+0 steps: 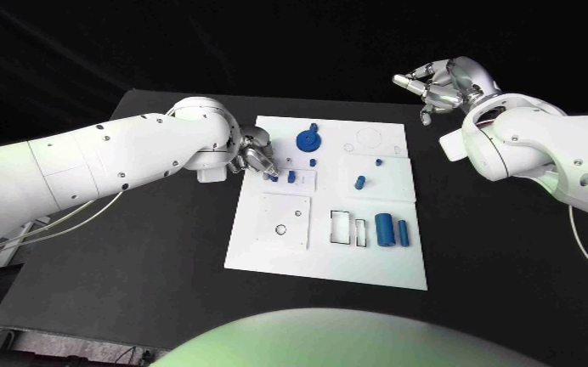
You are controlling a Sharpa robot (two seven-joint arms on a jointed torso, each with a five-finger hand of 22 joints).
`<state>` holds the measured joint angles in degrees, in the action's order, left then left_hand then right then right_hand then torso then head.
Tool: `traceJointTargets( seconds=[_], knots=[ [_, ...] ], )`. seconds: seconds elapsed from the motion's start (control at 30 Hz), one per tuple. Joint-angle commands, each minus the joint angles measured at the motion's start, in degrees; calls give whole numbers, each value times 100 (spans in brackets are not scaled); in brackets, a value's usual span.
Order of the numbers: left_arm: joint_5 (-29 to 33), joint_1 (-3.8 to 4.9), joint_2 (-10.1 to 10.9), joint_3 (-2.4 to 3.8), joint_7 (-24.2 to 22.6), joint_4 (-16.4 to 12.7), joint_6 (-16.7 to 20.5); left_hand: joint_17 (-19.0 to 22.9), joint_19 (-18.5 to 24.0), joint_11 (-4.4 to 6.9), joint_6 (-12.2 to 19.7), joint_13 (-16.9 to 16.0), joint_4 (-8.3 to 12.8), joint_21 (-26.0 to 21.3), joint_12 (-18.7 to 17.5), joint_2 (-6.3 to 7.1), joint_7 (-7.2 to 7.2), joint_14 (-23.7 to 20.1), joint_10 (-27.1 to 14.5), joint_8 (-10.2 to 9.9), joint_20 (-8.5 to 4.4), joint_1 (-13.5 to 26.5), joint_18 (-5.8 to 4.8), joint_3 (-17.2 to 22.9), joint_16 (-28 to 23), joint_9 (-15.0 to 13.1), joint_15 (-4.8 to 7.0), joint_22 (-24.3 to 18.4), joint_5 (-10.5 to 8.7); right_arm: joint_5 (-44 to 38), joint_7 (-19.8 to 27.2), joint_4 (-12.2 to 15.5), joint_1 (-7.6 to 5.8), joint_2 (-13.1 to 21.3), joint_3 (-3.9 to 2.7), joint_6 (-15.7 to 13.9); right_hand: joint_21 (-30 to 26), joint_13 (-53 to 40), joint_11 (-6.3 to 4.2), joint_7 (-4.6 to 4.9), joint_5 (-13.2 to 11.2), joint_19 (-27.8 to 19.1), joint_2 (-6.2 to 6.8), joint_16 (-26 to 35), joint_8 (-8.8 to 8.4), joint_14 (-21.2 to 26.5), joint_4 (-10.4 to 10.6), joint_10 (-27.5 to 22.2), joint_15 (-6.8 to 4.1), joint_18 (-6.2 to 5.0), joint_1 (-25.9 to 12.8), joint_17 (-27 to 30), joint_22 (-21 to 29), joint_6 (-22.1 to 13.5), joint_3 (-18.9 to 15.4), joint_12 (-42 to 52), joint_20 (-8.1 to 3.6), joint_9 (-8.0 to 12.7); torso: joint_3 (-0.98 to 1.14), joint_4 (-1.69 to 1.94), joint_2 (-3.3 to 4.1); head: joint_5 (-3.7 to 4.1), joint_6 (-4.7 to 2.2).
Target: Assemble the parts on the task board
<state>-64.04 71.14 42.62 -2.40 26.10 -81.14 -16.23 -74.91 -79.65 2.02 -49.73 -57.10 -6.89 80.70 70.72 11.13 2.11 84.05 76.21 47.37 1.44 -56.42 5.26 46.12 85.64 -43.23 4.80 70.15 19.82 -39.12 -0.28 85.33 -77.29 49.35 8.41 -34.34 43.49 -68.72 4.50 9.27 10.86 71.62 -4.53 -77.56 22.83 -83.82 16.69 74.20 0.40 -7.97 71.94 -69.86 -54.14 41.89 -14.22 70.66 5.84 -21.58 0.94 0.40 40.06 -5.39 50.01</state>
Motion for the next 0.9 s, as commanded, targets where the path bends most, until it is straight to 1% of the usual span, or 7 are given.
traceJointTargets(
  seconds=[0.03,0.17,0.23,0.63,0.9],
  knots=[
    [71,-20,-28,-14,-4,-9,-35,-931,-20,22,-12,-10,-40,-17,37,13,-42,424,11,-43,-26,55,-116,-75,20,7,50,11,-26,-30,22,8,2,2,-2,43,-18,5,-5,7,-11,37,-70,32,29,-129,2,-23,-42,-94,-6,5,-2,-28,-23,-14,5,4,2,1,-1,2,-1],
    [76,-20,-31,-14,-10,-10,-74,-930,-20,23,-18,-15,-61,-19,39,30,-43,424,11,-50,-27,74,-116,-106,19,9,50,11,-24,-30,24,10,2,2,-2,38,-23,4,-5,7,-11,37,-72,33,30,-129,1,-23,-42,-95,-4,6,1,-30,-28,-13,5,6,2,-3,1,0,-1],
    [77,-20,-33,-15,-13,-10,-86,-932,-20,24,-23,-17,-77,-20,39,62,-45,425,9,-57,-27,93,-116,-142,20,12,51,11,-20,-30,25,9,2,1,-2,36,-23,4,-5,7,-11,37,-72,33,30,-129,1,-23,-42,-95,-4,6,1,-30,-28,-13,5,6,2,-3,0,10,-1],
    [83,-20,-38,-15,-9,6,-92,-931,-21,25,-61,-36,-198,-26,48,103,-46,425,12,-82,-29,187,-115,-267,19,23,52,8,-23,-30,28,12,1,7,-2,27,-23,4,-5,7,-11,37,-72,33,30,-129,1,-23,-42,-95,-4,6,1,-30,-28,-13,5,6,2,1,0,19,-1],
    [85,-20,-41,-15,2,40,-26,-932,-25,18,-112,-51,-416,-30,53,120,-38,425,14,-111,-26,320,-117,-567,18,30,47,13,-38,-30,31,11,1,7,-2,23,-23,4,-5,7,-11,37,-72,33,30,-129,1,-23,-42,-95,-4,6,1,-30,-28,-13,5,6,-1,1,-3,22,-1]
  ],
)
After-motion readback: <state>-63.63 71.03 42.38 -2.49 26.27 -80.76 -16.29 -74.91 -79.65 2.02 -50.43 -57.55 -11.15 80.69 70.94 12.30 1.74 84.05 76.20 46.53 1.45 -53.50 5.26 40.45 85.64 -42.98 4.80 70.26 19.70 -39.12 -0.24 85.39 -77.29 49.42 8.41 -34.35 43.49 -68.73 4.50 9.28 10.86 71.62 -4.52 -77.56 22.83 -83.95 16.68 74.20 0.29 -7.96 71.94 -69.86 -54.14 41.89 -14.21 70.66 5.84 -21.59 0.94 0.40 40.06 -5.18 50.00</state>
